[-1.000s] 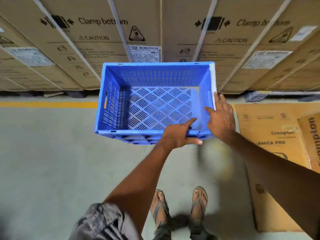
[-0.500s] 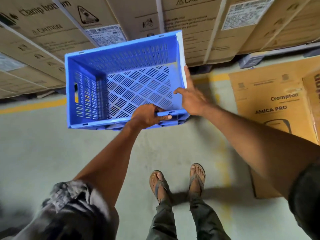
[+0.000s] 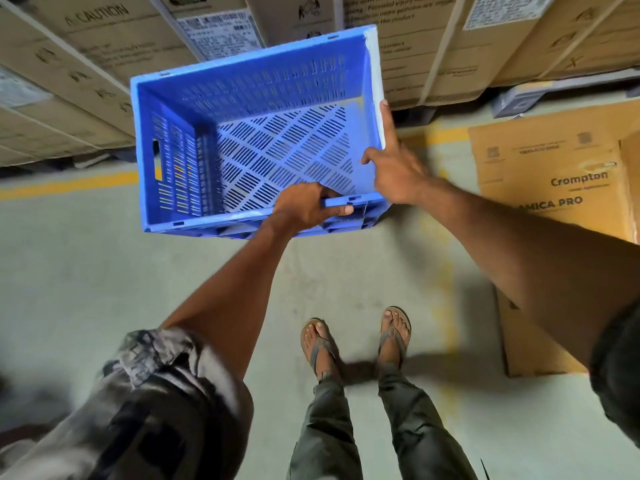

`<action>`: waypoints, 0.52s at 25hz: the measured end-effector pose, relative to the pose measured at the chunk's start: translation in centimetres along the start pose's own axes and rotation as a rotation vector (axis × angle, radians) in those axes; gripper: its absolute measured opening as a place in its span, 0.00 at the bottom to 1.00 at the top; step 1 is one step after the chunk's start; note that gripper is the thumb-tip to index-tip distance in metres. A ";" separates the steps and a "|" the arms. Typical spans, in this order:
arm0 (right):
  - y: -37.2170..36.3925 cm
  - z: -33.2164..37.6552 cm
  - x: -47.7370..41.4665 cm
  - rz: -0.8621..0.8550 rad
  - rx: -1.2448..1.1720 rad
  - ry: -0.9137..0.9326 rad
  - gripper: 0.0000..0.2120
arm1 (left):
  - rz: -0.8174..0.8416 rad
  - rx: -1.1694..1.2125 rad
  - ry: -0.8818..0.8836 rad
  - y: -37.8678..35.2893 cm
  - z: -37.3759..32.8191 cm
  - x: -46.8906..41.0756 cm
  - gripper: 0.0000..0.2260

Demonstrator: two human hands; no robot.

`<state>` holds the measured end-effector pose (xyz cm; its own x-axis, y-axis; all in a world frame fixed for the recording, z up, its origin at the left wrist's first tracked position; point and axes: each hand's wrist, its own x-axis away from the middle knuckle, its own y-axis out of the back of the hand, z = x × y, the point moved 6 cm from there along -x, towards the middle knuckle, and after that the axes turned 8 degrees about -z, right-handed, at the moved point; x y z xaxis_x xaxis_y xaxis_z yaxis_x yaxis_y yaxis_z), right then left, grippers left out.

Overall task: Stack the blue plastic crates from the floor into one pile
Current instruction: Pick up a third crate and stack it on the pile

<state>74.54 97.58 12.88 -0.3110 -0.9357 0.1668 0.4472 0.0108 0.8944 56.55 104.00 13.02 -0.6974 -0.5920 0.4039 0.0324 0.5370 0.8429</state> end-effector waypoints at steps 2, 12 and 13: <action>0.5 0.5 0.0 -0.033 0.122 -0.041 0.17 | 0.014 0.131 -0.007 0.8 0.3 0.6 0.25; -3.7 6.3 2.6 -0.155 0.133 0.044 0.21 | -0.358 -0.115 0.157 2.8 9.7 3.4 0.27; -3.6 6.3 2.1 -0.138 0.137 0.052 0.21 | -0.319 -0.062 0.178 2.9 10.0 3.1 0.27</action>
<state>67.04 97.77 12.65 -0.3160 -0.9485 0.0200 0.2839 -0.0744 0.9560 47.28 109.71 13.16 -0.5441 -0.8220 0.1684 -0.1190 0.2743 0.9542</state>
